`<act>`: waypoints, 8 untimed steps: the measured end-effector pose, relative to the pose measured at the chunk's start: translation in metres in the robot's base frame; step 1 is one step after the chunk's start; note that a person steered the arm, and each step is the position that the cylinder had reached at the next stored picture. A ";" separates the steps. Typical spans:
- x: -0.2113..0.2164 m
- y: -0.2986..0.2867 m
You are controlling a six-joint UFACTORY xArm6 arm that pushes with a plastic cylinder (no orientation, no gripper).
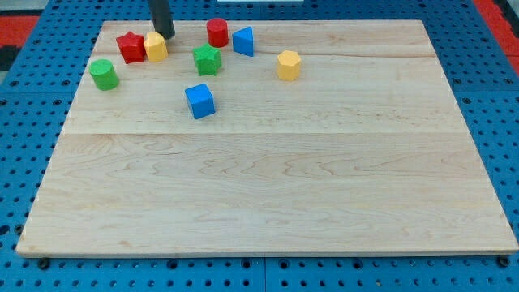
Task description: Push the yellow heart towards top right
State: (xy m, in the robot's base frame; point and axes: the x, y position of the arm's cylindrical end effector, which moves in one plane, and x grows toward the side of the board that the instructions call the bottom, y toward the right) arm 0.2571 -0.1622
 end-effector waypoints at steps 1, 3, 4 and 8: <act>0.059 -0.039; 0.184 -0.038; 0.138 -0.038; 0.190 -0.072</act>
State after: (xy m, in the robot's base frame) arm 0.4468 -0.2338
